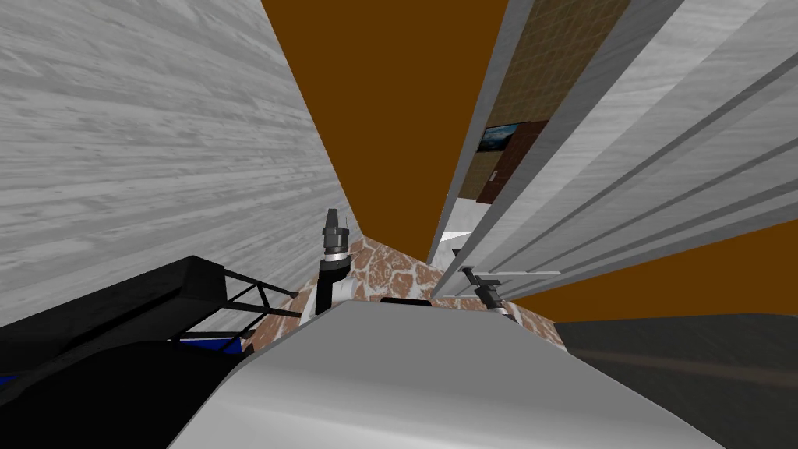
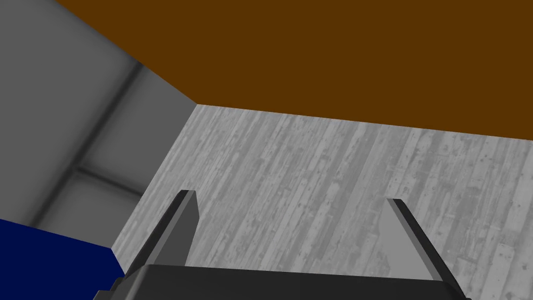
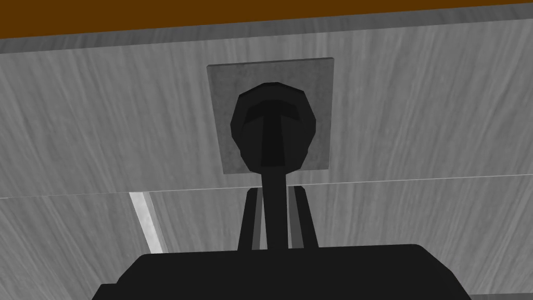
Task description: Pull the door open
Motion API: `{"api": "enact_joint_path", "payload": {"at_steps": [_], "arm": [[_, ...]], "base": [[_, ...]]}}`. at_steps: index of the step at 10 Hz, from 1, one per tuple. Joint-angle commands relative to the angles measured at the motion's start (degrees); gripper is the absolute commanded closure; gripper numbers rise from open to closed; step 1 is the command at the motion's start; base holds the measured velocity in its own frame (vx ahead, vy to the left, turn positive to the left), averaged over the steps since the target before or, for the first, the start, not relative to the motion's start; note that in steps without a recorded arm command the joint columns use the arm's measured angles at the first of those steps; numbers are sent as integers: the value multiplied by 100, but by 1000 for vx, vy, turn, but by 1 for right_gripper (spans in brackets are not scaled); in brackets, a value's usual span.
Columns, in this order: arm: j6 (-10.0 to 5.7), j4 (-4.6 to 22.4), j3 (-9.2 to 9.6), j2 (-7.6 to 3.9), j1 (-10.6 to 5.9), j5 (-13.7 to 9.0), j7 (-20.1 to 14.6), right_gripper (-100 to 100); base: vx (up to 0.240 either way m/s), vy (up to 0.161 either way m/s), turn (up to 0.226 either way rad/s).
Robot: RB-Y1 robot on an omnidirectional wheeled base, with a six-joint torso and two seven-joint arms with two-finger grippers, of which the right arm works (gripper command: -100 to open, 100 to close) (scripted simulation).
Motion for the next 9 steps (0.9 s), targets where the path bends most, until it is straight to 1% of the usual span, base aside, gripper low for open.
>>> {"api": "enact_joint_path", "payload": {"at_steps": [1, 2, 3, 4, 5, 6, 7, 8, 9], "arm": [[-64, 202, 102, 69, -119, -2, 13, 100], [-64, 202, 102, 69, -119, -2, 13, 100], [94, 162, 251, 104, -264, -135, 116, 100], [94, 162, 251, 104, -264, -135, 116, 100], [219, 130, 369, 132, -378, -240, 198, 100], [262, 119, 409, 142, -417, -276, 226, 100], [262, 75, 409, 142, -417, -276, 226, 100], [390, 86, 529, 170, -534, -383, 310, 100], [475, 64, 609, 189, -612, -454, 365, 100]], "base": [[-142, -47, 23], [-42, -12, -22], [-155, -26, 84], [-152, -47, 76], [-168, -86, 87], [-168, -85, 88], [-94, -39, 17], [-143, -43, 56], [-198, -82, 97]]}}
